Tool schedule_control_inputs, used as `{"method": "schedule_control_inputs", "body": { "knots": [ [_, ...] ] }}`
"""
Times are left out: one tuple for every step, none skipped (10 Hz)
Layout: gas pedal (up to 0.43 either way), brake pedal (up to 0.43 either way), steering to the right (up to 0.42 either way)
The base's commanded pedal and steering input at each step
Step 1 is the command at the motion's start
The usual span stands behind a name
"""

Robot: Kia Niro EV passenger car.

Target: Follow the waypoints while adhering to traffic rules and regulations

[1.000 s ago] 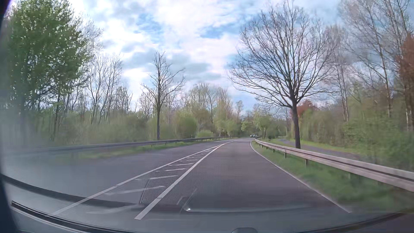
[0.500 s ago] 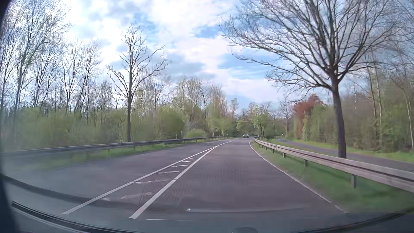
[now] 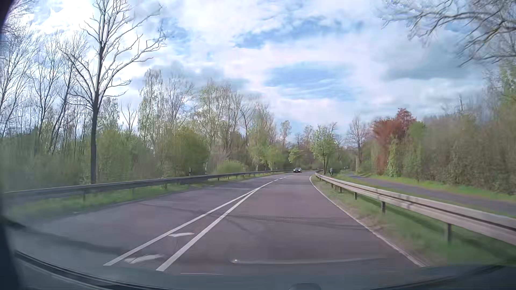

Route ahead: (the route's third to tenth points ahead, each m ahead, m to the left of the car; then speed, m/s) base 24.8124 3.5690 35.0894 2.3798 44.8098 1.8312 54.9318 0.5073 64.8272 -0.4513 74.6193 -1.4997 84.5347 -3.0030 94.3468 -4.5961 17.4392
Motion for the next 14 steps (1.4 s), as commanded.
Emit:
{"method": "schedule_control_inputs", "body": {
  "knots": [
    [0.228, 0.0, 0.011],
    [0.228, 0.0, 0.01],
    [0.228, 0.0, 0.01],
    [0.228, 0.0, 0.01],
    [0.228, 0.0, 0.01],
    [0.228, 0.0, 0.01],
    [0.228, 0.0, 0.01],
    [0.228, 0.0, 0.01],
    [0.228, 0.0, 0.01],
    [0.228, 0.0, 0.011],
    [0.228, 0.0, 0.011],
    [0.228, 0.0, 0.01],
    [0.228, 0.0, 0.01],
    [0.228, 0.0, 0.01]
  ]
}}
